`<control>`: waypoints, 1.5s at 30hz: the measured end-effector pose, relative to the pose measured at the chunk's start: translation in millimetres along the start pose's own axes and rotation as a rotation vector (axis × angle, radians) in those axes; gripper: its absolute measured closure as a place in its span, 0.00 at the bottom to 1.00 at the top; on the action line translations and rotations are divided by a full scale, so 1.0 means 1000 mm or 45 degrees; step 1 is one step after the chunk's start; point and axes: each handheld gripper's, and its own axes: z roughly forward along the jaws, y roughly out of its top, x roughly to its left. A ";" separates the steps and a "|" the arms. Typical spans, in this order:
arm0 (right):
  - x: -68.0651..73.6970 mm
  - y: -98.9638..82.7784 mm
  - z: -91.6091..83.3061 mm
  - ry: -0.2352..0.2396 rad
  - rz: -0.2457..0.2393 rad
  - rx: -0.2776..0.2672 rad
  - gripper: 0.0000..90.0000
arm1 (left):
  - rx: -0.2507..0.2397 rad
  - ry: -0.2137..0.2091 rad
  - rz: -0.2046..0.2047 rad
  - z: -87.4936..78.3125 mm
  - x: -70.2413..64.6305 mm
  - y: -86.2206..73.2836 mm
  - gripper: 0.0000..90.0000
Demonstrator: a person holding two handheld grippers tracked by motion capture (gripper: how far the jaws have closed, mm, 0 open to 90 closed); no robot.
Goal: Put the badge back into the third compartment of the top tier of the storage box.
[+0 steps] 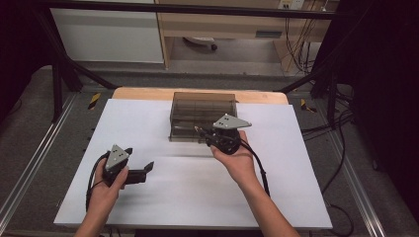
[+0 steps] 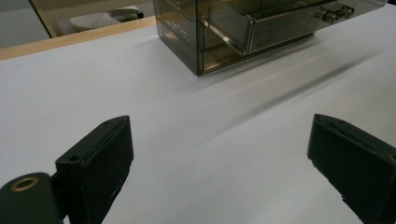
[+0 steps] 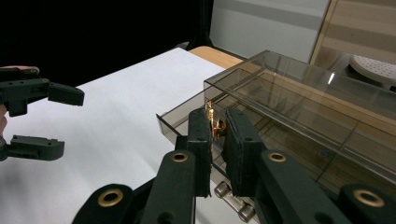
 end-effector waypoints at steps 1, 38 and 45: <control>0.000 0.000 0.000 0.000 0.000 0.000 0.90 | 0.000 0.000 0.000 0.000 0.000 0.000 0.08; -0.050 -0.004 -0.035 -0.139 0.108 -0.076 0.90 | -0.007 -0.008 0.001 0.000 0.000 0.001 0.08; -0.053 -0.007 -0.034 -0.144 0.118 -0.069 0.90 | -0.009 -0.006 -0.001 -0.001 0.000 0.001 0.08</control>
